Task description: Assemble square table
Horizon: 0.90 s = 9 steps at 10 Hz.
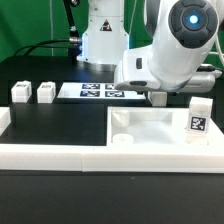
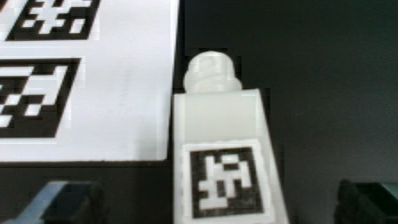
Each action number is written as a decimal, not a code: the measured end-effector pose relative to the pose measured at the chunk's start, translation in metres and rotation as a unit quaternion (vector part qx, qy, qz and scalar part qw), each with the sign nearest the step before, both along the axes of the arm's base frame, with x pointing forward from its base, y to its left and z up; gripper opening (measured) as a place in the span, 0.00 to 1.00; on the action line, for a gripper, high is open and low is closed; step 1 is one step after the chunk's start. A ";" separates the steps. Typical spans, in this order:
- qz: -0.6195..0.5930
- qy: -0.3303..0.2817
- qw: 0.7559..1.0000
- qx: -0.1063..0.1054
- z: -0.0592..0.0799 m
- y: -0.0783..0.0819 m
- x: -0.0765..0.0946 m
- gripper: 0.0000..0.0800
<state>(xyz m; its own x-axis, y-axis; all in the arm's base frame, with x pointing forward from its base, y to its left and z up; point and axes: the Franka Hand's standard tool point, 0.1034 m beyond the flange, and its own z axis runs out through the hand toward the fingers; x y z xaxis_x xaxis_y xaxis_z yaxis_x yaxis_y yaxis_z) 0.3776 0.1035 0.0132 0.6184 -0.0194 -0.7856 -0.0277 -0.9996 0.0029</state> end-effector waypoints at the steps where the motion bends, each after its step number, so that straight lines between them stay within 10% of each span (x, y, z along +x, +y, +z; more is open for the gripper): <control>1: -0.001 -0.001 1.000 0.000 0.000 -0.001 0.000 0.81; 6: -0.007 0.000 1.000 -0.001 0.000 -0.005 0.001 0.36; 9: -0.009 0.000 1.000 -0.001 0.000 -0.007 0.002 0.36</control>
Offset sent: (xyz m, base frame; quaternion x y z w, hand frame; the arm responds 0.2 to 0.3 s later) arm 0.0000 0.0000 0.0000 0.0000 0.0000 0.0000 1.0000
